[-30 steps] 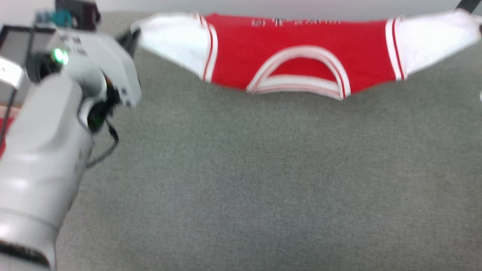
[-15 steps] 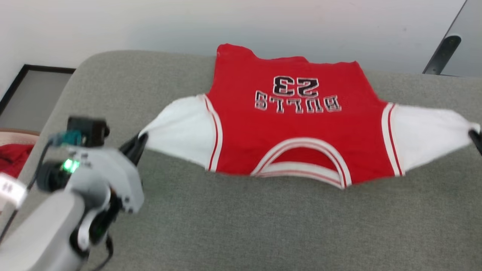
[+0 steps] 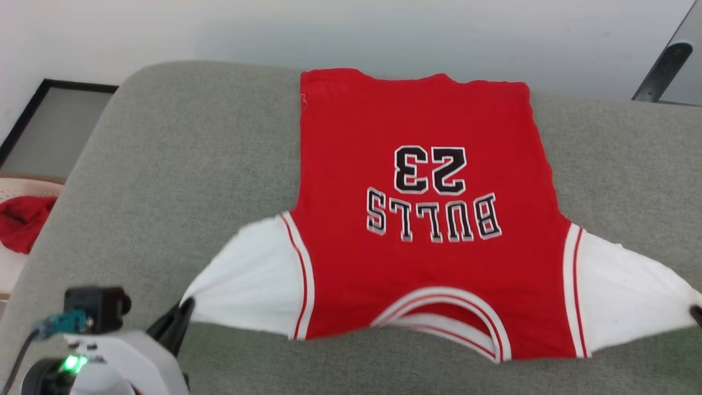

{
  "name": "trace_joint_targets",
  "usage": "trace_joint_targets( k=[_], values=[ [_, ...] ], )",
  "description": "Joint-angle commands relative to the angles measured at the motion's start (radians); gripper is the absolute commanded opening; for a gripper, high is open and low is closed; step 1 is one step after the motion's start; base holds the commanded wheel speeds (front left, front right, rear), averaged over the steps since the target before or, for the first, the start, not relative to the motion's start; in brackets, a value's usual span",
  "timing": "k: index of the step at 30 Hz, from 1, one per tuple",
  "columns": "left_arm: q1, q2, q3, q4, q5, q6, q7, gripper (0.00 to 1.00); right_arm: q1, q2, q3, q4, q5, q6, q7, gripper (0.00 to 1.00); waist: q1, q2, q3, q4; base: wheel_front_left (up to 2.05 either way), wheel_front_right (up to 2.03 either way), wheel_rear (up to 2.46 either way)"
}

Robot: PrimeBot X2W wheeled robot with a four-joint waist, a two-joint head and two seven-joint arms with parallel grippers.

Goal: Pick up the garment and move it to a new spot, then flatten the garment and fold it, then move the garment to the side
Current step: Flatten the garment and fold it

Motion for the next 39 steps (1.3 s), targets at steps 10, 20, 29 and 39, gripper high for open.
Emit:
trace_joint_targets(
  k=[10,20,29,39],
  values=[
    [0.114,0.035,0.052,-0.041,-0.028,0.025,-0.061,0.00,0.154,0.106,-0.148,-0.196,-0.034,-0.001,0.154,0.00,0.0000,0.0000,0.053,0.001,0.00,0.00,0.00],
    [0.044,-0.040,-0.033,0.021,0.012,-0.021,-0.048,0.00,0.103,0.113,-0.069,-0.173,-0.103,-0.001,0.209,0.09,0.0000,0.0000,0.072,-0.008,0.00,0.00,0.00],
    [0.008,-0.100,-0.055,0.075,0.025,-0.038,-0.078,0.00,0.088,0.072,-0.035,-0.217,-0.103,-0.001,0.235,1.00,0.0000,0.0000,0.072,-0.010,0.00,0.00,0.00],
    [0.003,-0.128,-0.045,0.070,0.040,-0.044,-0.140,0.00,0.032,0.038,-0.056,-0.358,-0.165,-0.001,0.046,1.00,0.0000,0.0000,0.088,-0.012,0.00,0.00,0.00]
  ],
)
